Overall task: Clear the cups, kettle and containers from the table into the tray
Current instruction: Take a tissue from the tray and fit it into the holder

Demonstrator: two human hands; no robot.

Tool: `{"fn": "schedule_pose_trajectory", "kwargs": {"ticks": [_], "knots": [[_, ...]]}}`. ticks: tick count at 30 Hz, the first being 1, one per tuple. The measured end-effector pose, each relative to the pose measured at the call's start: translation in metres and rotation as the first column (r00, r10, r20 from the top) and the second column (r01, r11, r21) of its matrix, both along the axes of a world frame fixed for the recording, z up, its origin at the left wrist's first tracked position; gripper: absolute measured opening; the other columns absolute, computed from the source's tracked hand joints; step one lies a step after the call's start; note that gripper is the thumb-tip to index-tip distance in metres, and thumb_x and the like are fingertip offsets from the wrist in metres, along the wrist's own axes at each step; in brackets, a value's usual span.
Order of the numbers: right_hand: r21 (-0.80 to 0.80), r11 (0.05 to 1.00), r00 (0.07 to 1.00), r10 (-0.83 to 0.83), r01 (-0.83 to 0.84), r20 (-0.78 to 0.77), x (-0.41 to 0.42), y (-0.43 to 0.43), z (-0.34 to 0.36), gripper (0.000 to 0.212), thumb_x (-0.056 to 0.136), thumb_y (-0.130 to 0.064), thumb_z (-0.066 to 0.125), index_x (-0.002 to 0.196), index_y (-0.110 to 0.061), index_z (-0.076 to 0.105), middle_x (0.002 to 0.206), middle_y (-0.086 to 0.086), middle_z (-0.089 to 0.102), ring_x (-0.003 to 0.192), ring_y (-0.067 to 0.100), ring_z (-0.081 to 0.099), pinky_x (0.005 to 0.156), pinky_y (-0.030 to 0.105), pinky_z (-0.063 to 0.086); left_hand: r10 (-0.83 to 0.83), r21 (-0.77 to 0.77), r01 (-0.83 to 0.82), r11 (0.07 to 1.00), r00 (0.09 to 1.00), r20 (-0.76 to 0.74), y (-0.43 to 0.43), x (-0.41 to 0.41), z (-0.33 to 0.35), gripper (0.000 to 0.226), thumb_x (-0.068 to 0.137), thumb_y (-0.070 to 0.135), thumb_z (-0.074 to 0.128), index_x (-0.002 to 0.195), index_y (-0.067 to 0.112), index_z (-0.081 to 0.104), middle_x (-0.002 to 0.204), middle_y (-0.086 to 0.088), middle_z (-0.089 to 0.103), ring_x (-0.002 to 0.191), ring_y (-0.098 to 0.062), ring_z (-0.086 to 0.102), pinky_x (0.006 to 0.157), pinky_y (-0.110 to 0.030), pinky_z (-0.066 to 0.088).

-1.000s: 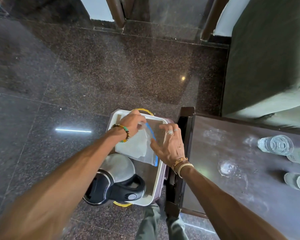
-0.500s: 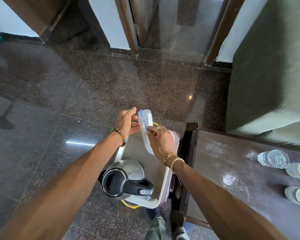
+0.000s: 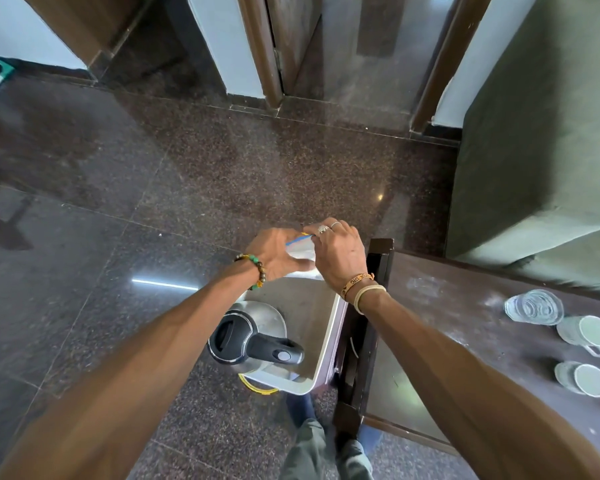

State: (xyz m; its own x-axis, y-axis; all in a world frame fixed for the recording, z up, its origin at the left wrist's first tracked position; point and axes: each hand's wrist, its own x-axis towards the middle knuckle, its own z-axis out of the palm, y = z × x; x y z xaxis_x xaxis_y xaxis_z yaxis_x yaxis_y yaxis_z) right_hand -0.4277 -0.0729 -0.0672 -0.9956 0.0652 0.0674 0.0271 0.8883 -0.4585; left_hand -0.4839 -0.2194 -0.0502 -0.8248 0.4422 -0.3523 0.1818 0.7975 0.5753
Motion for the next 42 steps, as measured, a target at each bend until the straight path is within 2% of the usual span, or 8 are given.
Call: {"fn": "schedule_pose_trajectory", "kwargs": {"ticks": [10,13,16,25,29,34,39,42], "knots": [[-0.159,0.885,0.899,-0.437,0.437,0.038,0.03,0.019,0.002,0.044,0.073,-0.032,0.076,0.114,-0.024,0.063,0.12,0.001,0.051,0.106,0.027,0.049,0.09,0.04,0.037,0.056,0.03,-0.054,0.998,0.996,-0.075,0.001,0.007,-0.002,0.041,0.094,0.045,0.054,0.073,0.011,0.066,0.054,0.003,0.041,0.051,-0.011,0.034,0.045,-0.024,0.022],[-0.401,0.574,0.7,-0.569,0.714,0.432,0.03,0.02,-0.005,0.061,0.07,-0.04,0.079,0.12,-0.014,0.055,0.116,0.004,0.048,0.102,0.025,0.049,0.094,0.038,0.042,0.046,0.078,-0.045,0.996,0.999,-0.018,0.005,0.013,-0.004,0.048,0.088,0.047,0.052,0.064,0.007,0.056,0.058,0.006,0.035,0.054,-0.011,0.03,0.052,-0.029,0.024],[-0.618,0.175,0.618,-0.462,0.766,0.636,0.03,0.022,-0.002,0.015,0.072,-0.011,0.074,0.079,-0.009,0.06,0.078,0.012,0.062,0.075,0.03,0.063,0.085,0.049,0.056,0.031,0.137,-0.056,0.989,0.983,0.179,0.009,0.016,-0.006,0.035,0.09,0.031,0.064,0.074,0.001,0.068,0.07,0.004,0.048,0.064,-0.012,0.038,0.061,-0.028,0.031],[-0.556,0.567,0.792,-0.381,0.608,0.477,0.029,0.027,0.0,0.035,0.076,-0.012,0.061,0.109,-0.024,0.063,0.084,-0.007,0.071,0.072,0.008,0.062,0.06,0.011,0.045,0.089,-0.053,-0.091,0.994,0.995,-0.045,0.029,0.028,-0.001,0.03,0.085,0.034,0.057,0.063,0.015,0.063,0.058,0.002,0.065,0.057,-0.018,0.06,0.055,-0.031,0.048],[-0.355,0.766,0.844,-0.496,0.536,0.205,0.035,0.032,-0.002,0.052,0.07,0.001,0.055,0.117,-0.019,0.06,0.105,-0.001,0.06,0.094,0.02,0.056,0.084,0.032,0.049,0.095,-0.069,-0.101,0.992,0.991,-0.092,0.03,0.026,0.0,0.03,0.085,0.037,0.056,0.074,0.012,0.067,0.063,-0.001,0.07,0.066,-0.018,0.067,0.06,-0.034,0.053],[-0.108,0.983,0.948,-0.173,0.149,-0.266,0.049,0.024,-0.003,0.033,0.06,0.019,0.054,0.065,-0.01,0.066,0.081,0.008,0.063,0.071,0.032,0.055,0.065,0.04,0.052,0.205,0.114,-0.207,0.972,0.978,0.03,0.038,0.031,-0.003,0.029,0.086,0.037,0.055,0.068,0.019,0.068,0.056,0.009,0.069,0.049,-0.003,0.066,0.044,-0.019,0.053],[0.126,0.953,0.961,0.272,-0.275,0.045,0.056,0.017,-0.01,0.041,0.078,0.004,0.039,0.099,-0.008,0.072,0.094,0.01,0.068,0.091,0.032,0.059,0.081,0.043,0.051,0.233,0.152,-0.239,0.959,0.971,0.061,0.038,0.032,-0.006,0.028,0.083,0.031,0.056,0.073,0.008,0.069,0.064,-0.004,0.07,0.053,-0.006,0.069,0.047,-0.038,0.059],[0.192,0.958,0.95,0.158,-0.214,0.269,0.059,0.019,-0.015,0.03,0.082,0.003,0.051,0.105,-0.007,0.066,0.102,0.01,0.065,0.102,0.03,0.058,0.084,0.038,0.052,0.226,0.143,-0.228,0.963,0.974,0.03,0.035,0.033,-0.008,0.025,0.084,0.029,0.055,0.081,0.011,0.072,0.064,-0.003,0.071,0.048,-0.005,0.068,0.049,-0.037,0.058]]}}
